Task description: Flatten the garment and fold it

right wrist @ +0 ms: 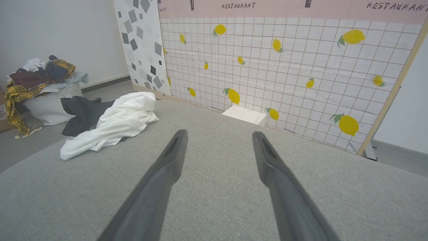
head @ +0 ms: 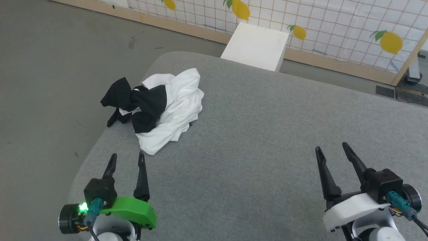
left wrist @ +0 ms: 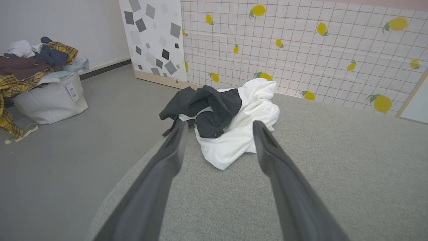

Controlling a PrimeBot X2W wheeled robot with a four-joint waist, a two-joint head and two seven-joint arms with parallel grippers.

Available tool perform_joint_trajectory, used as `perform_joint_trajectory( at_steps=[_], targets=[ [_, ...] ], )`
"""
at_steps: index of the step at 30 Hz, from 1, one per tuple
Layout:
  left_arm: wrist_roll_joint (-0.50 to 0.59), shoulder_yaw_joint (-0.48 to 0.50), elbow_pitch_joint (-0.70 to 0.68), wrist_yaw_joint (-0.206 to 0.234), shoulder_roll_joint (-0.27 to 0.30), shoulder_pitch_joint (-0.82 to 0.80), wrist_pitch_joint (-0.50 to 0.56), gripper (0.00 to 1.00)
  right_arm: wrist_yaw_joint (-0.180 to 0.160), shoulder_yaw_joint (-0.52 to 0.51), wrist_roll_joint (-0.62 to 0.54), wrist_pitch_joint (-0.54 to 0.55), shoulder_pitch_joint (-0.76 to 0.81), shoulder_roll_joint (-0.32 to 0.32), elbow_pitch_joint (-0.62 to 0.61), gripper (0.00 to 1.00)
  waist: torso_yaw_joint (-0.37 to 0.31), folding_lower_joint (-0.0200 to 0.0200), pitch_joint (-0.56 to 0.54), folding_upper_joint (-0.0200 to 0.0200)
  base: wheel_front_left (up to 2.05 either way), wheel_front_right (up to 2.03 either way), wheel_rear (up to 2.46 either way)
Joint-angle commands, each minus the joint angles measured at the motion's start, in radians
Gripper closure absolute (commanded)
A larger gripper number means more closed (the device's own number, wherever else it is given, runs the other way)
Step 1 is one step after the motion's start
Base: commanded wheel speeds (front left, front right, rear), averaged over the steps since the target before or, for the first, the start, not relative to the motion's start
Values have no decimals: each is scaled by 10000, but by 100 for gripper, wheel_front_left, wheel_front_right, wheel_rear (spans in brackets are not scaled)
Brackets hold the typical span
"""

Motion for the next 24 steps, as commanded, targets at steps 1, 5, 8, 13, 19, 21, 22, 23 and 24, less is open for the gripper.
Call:
perform_joint_trajectory(
  at_steps=[1, 5, 8, 13, 19, 21, 22, 23, 24],
  targets=[
    [-119, -23, 42, 47, -8, -76, -99, 0, -10, 10, 95, -122, -231, 17, -28, 0, 71, 0, 8, 0, 0, 0, 0],
    [-196, -15, 42, 82, -15, -45, -181, 0, -11, 33, 143, -189, -238, 18, -11, 0, 161, 0, -2, 0, 0, 0, 0],
    [-229, -10, 38, 107, -13, -12, -244, 0, -11, 70, 180, -237, -256, 19, 3, 0, 208, 0, -2, 0, 0, 0, 0],
    [-265, -30, 91, 127, 2, 0, -345, 0, -12, 52, 208, -312, -259, 20, 38, 0, 318, 0, 7, 0, 0, 0, 0],
    [-329, -69, 178, 161, 6, 12, -472, 0, -13, 90, 254, -408, -292, 22, 99, 0, 464, 0, 31, 0, 0, 0, 0],
    [-347, -80, 203, 172, 15, 19, -513, 0, -13, 103, 280, -439, -307, 22, 112, 0, 510, 0, 43, 0, 0, 0, 0],
    [-362, -81, 215, 182, 16, 20, -536, 0, -13, 109, 292, -454, -315, 23, 114, 0, 535, 0, 54, 0, 0, 0, 0],
    [-373, -80, 224, 191, 18, 19, -554, 0, -13, 111, 305, -467, -323, 23, 115, 0, 553, 0, 65, 0, 0, 0, 0],
    [-388, -81, 234, 204, 18, 13, -577, 0, -14, 113, 319, -482, -333, 23, 118, 0, 576, 0, 78, 0, 0, 0, 0]
  ],
)
